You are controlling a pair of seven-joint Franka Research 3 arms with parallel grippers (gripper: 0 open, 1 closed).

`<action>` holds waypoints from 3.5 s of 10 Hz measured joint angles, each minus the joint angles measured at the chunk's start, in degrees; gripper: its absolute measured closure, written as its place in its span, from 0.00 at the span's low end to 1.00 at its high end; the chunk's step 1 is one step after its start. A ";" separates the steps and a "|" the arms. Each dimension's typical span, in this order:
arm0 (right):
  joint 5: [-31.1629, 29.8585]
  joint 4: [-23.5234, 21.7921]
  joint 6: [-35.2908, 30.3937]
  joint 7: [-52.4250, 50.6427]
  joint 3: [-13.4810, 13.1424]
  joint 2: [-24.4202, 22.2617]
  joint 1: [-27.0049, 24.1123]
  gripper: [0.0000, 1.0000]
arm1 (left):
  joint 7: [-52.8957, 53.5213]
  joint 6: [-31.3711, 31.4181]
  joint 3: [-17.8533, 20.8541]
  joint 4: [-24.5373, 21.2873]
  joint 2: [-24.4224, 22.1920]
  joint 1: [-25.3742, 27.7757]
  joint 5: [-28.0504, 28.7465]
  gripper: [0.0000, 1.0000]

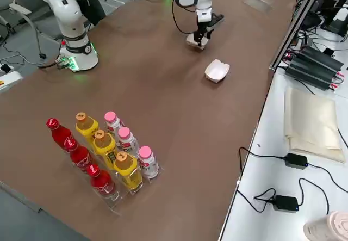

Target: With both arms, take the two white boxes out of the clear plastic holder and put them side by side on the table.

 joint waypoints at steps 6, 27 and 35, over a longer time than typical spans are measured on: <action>0.03 -7.33 10.51 -2.01 5.32 0.08 0.48 0.14 | 0.00 -2.38 0.31 -0.19 0.91 0.55 0.00 0.00; 11.21 -4.92 4.79 7.99 6.79 -2.59 -6.13 0.98 | -0.02 -2.40 0.53 -0.18 1.95 0.74 0.00 0.00; 11.08 -9.47 -5.39 35.34 -2.95 -15.03 -17.58 0.98 | 0.01 -2.40 0.53 -0.14 1.95 0.76 0.00 0.00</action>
